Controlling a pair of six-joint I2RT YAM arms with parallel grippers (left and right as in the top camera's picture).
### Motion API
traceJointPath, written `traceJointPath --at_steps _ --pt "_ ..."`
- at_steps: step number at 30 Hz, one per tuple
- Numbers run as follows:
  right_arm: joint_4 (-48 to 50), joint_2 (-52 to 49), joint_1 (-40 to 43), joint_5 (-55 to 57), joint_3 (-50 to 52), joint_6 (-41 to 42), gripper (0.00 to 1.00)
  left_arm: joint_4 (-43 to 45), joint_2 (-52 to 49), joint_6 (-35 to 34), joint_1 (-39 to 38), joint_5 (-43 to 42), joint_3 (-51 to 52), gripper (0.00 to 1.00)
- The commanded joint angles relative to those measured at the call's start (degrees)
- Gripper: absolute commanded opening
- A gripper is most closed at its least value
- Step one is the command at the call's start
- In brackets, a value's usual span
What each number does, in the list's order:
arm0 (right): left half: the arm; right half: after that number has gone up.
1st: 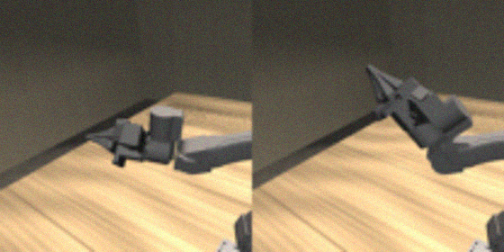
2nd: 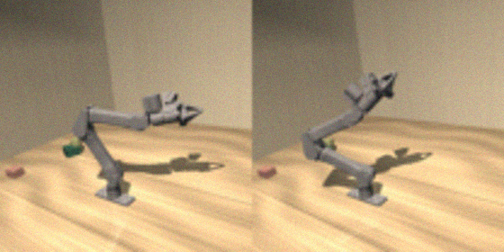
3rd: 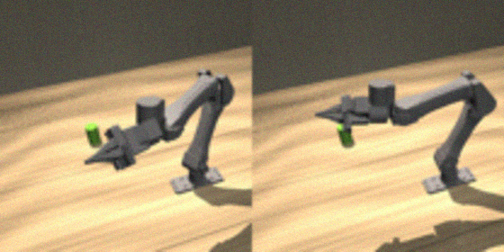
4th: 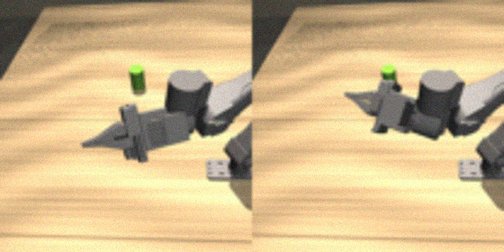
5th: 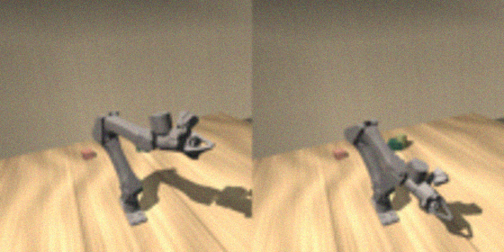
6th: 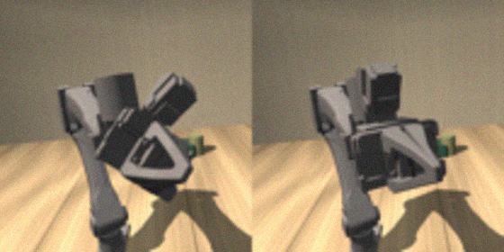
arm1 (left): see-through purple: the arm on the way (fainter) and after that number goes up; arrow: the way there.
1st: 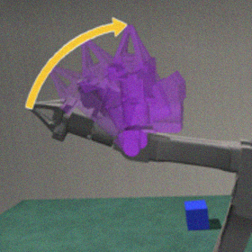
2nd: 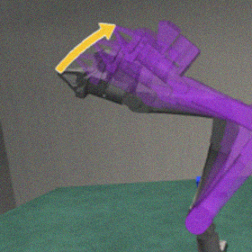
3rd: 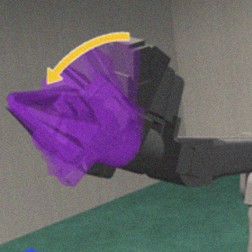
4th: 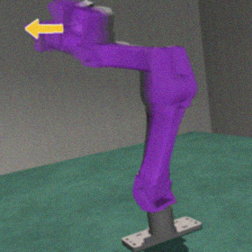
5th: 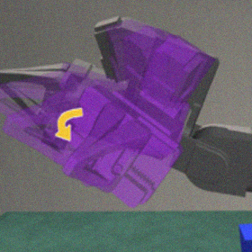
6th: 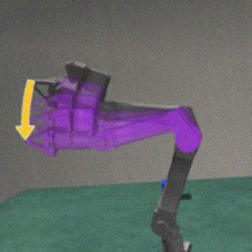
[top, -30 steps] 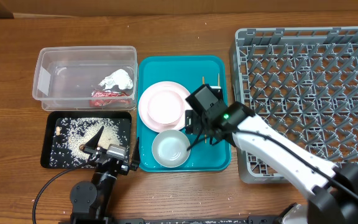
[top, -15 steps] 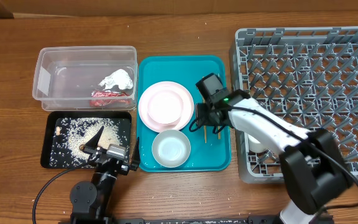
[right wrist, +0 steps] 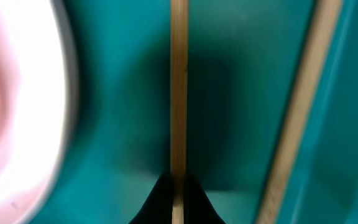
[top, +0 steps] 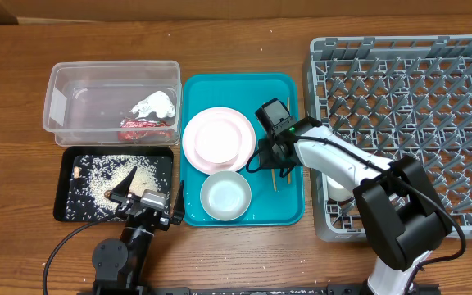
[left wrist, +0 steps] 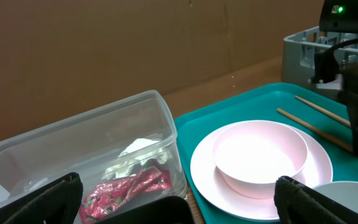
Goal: Sort waste into correct bins and load items into the dishwasher
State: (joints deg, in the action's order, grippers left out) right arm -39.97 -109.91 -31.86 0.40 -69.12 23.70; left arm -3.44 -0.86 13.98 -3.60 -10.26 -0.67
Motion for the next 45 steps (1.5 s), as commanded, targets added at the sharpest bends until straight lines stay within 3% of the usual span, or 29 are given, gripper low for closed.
traceJointPath --at_steps 1,6,11,17,22,25,27,36,45 --pt "-4.0 3.0 0.2 0.5 -4.9 -0.2 0.04 0.1 0.6 0.9 0.7 0.2 0.4 1.0" --pt "-11.2 10.9 0.3 6.2 -12.5 -0.2 0.04 0.1 0.6 0.9 0.7 0.2 0.4 1.0" --pt "-12.6 17.4 2.4 15.5 -13.9 -3.3 0.04 0.1 0.6 0.9 0.7 0.2 0.4 1.0" --pt "-13.6 16.0 9.3 19.7 -12.0 -10.3 0.04 0.1 0.6 0.9 0.7 0.2 0.4 1.0" --pt "-11.3 11.4 15.0 13.9 -11.0 -18.2 0.04 0.1 0.6 0.9 0.7 0.2 0.4 1.0" --pt "-11.6 10.1 15.8 14.0 -11.0 -18.2 0.04 0.1 0.6 0.9 0.7 0.2 0.4 1.0" --pt "-12.2 10.5 15.4 13.7 -11.6 -18.2 0.17 0.1 0.6 0.9 0.7 0.2 0.4 1.0" --pt "-15.5 14.1 7.7 2.7 -13.4 -16.0 0.46 0.1 0.6 0.9 0.7 0.2 0.4 1.0" --pt "-7.0 7.2 4.2 2.5 -6.5 -10.1 0.48 0.1 0.6 0.9 0.7 0.2 0.4 1.0"
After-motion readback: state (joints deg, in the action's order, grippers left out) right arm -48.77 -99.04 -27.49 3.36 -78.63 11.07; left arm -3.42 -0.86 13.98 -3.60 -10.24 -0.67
